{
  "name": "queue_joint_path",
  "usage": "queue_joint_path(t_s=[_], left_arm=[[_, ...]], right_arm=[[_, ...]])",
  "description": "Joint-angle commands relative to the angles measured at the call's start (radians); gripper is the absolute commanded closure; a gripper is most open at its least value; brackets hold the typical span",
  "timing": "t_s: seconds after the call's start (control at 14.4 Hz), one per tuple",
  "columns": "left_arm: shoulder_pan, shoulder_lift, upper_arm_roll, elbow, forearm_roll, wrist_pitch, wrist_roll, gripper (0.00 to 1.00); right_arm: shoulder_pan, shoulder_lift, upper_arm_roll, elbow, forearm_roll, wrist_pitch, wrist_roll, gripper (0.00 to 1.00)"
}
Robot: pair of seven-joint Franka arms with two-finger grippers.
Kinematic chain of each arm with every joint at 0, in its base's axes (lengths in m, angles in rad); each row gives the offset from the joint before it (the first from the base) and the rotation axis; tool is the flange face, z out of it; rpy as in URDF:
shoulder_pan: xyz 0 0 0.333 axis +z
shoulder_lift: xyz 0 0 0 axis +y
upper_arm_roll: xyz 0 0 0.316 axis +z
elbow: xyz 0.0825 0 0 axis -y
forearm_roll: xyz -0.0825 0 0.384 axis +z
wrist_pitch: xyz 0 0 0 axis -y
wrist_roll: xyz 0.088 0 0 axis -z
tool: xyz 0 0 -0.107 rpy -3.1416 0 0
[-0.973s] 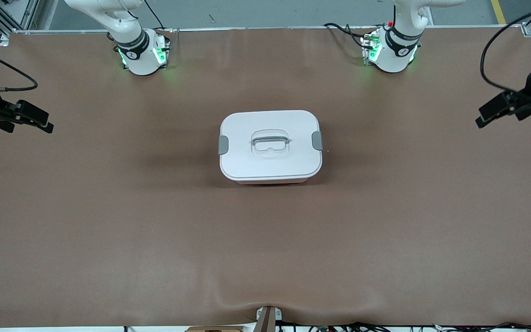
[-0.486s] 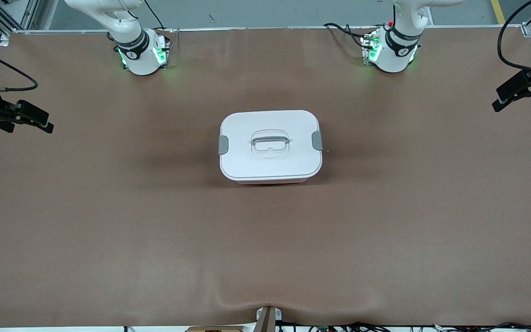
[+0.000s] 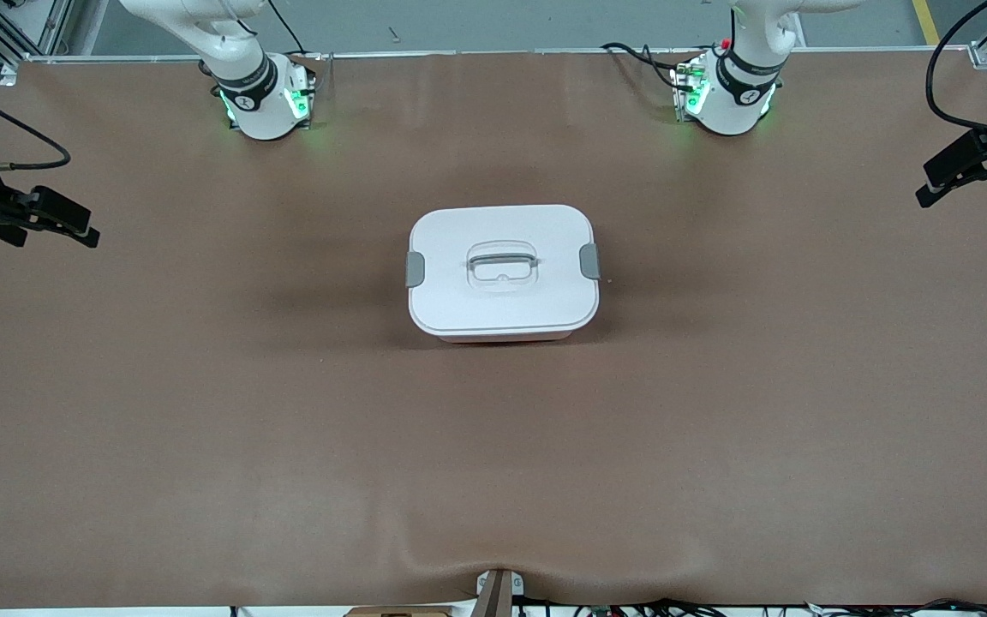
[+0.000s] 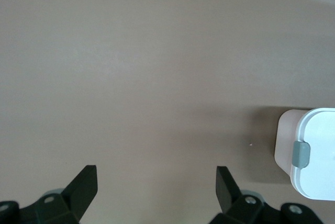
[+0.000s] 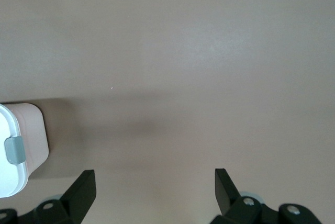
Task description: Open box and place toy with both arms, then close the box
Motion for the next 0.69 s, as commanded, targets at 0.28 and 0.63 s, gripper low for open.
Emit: queue_joint_path(t_s=[0.28,0.63], left_arm=[[0.005,0.007,-0.001,0.012,0.003,-0.004,0.020,0.00],[0.002,0.039,-0.001,0.034,-0.006,-0.004,0.020,0.00]], right_arm=[[0.001,0.003,0.002,0.011,-0.014,-0.012,-0.005,0.00],[0.001,0.003,0.000,0.011,-0.014,-0.012,-0.005,0.00]])
